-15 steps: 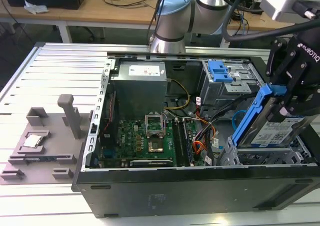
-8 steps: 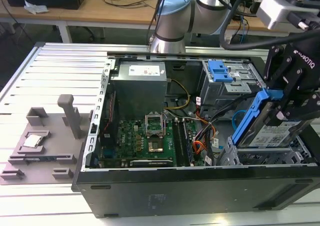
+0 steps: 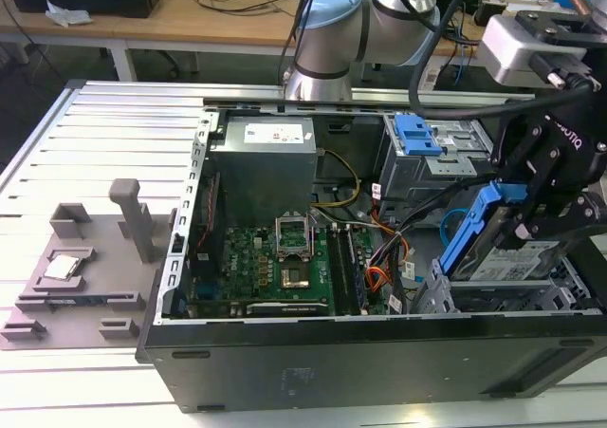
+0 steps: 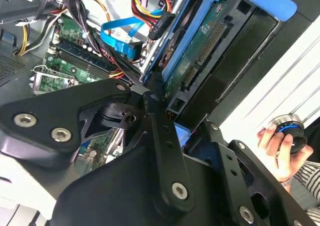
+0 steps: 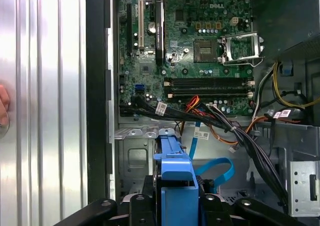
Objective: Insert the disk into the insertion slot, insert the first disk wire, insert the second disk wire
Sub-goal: 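Insert the disk into the insertion slot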
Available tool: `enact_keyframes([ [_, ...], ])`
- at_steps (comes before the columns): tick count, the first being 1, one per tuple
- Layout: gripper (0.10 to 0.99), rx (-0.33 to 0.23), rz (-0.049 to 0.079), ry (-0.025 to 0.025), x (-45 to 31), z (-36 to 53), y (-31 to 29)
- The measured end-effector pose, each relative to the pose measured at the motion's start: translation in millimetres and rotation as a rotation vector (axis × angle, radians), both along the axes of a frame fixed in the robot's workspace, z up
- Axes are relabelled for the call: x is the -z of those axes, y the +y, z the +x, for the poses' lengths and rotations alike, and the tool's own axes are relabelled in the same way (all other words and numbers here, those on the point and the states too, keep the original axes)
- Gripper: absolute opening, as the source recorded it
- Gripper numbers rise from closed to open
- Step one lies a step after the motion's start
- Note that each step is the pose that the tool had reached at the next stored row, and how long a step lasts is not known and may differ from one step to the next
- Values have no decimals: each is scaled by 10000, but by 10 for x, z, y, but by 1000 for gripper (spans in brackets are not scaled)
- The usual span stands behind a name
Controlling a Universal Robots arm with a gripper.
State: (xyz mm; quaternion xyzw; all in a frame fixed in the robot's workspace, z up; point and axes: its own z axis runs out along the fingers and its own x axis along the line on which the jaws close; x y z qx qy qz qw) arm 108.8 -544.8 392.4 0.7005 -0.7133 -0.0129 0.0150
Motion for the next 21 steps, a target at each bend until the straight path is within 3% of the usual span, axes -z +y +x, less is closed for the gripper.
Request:
enact_keyframes([
  [8, 365, 0, 0, 0, 9, 0, 0],
  [10, 376, 0, 0, -1, 9, 0, 0],
  [11, 439, 0, 0, 0, 10, 0, 0],
  [17, 439, 0, 0, 0, 11, 0, 0],
  [19, 361, 0, 0, 0, 11, 0, 0],
  [20, 235, 0, 0, 0, 11, 0, 0],
  [21, 176, 0, 0, 0, 12, 0, 0],
])
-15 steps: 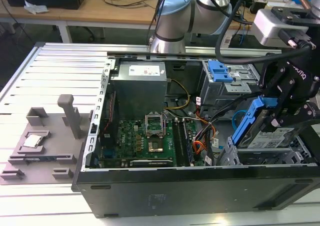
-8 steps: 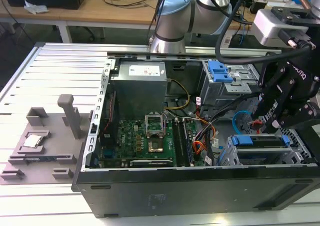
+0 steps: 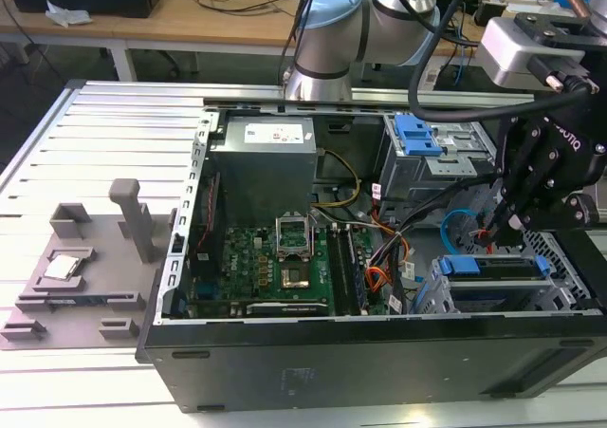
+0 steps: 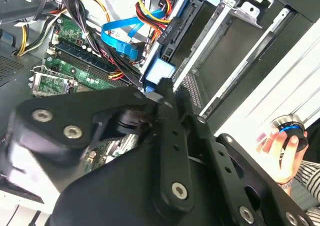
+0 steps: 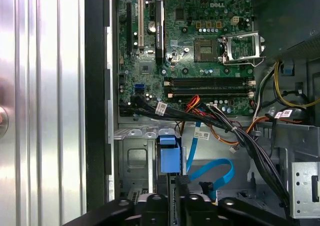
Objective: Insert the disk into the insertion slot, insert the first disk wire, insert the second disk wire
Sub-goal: 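Insert the disk into the insertion slot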
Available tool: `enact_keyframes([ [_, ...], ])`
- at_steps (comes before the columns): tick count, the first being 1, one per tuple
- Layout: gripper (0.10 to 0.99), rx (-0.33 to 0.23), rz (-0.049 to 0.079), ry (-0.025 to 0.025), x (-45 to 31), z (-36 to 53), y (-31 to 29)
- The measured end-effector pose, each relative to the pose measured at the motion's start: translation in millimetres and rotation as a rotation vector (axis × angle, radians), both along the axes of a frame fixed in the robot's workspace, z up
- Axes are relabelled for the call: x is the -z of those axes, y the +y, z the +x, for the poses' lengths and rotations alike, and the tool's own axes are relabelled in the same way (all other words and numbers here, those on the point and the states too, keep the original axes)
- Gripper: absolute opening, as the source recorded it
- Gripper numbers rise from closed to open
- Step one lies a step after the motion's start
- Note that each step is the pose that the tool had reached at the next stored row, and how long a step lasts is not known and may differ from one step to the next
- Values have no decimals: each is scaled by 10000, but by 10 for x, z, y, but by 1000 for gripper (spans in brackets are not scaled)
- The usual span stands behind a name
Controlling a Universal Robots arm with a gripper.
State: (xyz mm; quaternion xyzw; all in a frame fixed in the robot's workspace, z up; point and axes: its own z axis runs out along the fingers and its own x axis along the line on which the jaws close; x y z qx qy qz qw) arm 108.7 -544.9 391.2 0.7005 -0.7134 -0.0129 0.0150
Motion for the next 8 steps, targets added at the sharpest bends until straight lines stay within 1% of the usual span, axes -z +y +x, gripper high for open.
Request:
enact_keyframes([
  [1, 118, 1, 0, 0, 0, 0, 0],
  [8, 106, 0, 1, 0, 2, 0, 0],
])
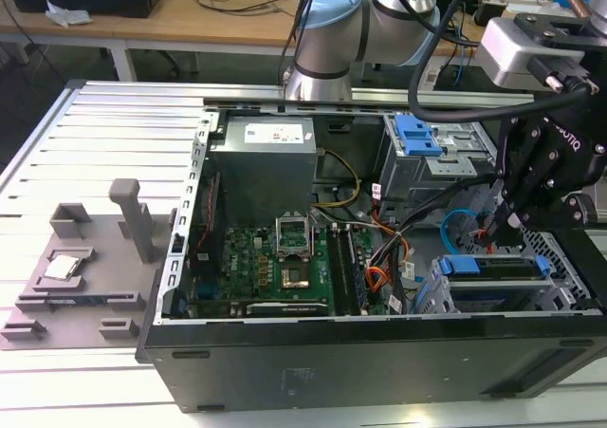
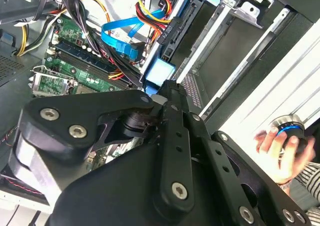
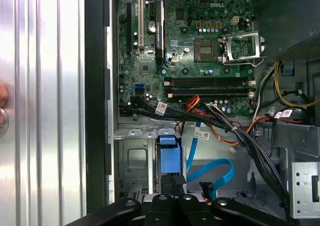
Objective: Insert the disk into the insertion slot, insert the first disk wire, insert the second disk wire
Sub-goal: 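Insert the disk into the insertion slot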
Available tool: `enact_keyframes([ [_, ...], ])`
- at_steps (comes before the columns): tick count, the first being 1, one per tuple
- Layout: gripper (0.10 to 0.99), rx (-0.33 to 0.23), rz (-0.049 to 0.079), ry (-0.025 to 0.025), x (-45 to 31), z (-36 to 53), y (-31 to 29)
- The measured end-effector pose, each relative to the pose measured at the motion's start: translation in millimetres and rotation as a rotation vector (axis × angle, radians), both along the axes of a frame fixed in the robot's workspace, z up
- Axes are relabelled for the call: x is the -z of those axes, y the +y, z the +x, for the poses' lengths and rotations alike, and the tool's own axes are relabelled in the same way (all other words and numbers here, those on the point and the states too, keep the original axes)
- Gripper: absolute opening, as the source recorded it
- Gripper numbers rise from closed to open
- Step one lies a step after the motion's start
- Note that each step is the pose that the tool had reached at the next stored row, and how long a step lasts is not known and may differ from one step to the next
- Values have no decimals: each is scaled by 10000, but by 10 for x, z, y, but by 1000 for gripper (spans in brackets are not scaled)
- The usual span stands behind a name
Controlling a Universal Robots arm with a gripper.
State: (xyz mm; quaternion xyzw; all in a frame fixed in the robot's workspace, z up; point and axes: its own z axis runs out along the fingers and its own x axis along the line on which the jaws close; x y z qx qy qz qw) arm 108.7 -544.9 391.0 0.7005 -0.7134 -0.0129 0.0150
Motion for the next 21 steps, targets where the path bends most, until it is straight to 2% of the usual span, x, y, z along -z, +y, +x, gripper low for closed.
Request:
enact_keyframes([
  [4, 106, 0, 1, 0, 2, 5, 0],
  [6, 106, 0, 1, 0, 2, 35, 0],
  [15, 106, 0, 2, 2, 5, 252, 4],
  [18, 106, 0, 0, 4, 28, 291, 7],
  [21, 106, 0, -1, 6, 92, 295, 7],
])
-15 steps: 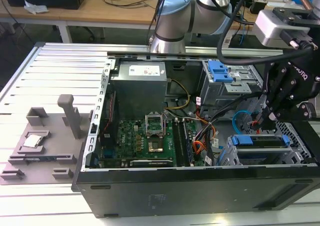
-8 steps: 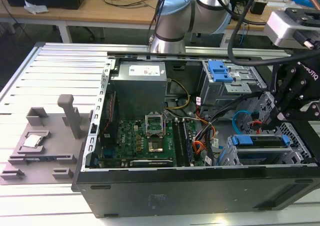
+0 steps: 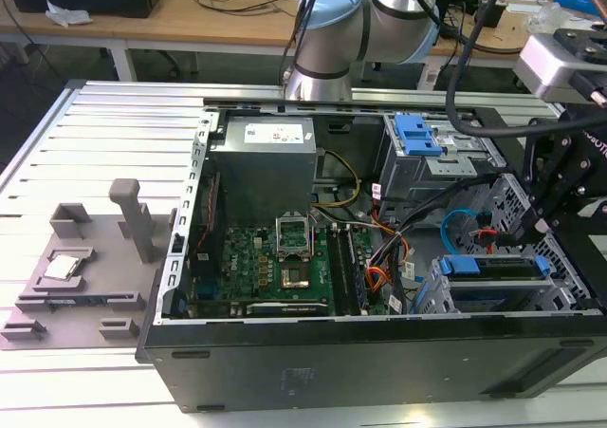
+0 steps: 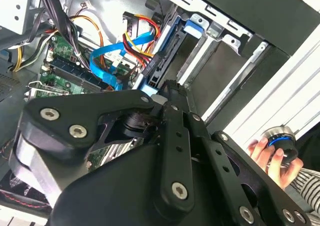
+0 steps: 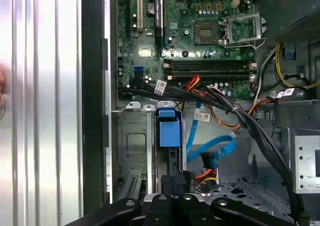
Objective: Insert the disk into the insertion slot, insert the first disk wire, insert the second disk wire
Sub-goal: 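Insert the disk into the insertion slot, then insert the first disk wire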
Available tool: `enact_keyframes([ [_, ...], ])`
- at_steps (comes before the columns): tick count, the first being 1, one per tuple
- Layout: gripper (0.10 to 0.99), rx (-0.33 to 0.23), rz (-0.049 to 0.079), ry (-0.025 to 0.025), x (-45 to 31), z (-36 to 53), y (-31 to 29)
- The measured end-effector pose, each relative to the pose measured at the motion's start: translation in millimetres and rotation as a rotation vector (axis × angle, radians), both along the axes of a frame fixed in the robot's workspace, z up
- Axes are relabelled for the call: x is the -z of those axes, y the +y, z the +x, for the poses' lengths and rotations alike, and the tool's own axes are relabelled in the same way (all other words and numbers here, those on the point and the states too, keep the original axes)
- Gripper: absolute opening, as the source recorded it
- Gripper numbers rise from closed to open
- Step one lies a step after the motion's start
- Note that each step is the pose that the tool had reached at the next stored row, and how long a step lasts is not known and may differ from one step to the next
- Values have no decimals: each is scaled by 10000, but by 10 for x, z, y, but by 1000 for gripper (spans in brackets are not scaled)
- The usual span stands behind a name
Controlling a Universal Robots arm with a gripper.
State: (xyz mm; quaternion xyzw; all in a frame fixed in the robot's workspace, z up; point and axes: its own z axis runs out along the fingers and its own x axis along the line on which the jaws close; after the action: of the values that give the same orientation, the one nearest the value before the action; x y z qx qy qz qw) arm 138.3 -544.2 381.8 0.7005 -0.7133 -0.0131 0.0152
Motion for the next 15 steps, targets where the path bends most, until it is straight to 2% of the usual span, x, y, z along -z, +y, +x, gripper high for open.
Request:
enact_keyframes([
  [3, 106, 0, -3, 0, 22, 7, 0],
  [15, 106, 1, 1, 0, 24, 11, 0],
])
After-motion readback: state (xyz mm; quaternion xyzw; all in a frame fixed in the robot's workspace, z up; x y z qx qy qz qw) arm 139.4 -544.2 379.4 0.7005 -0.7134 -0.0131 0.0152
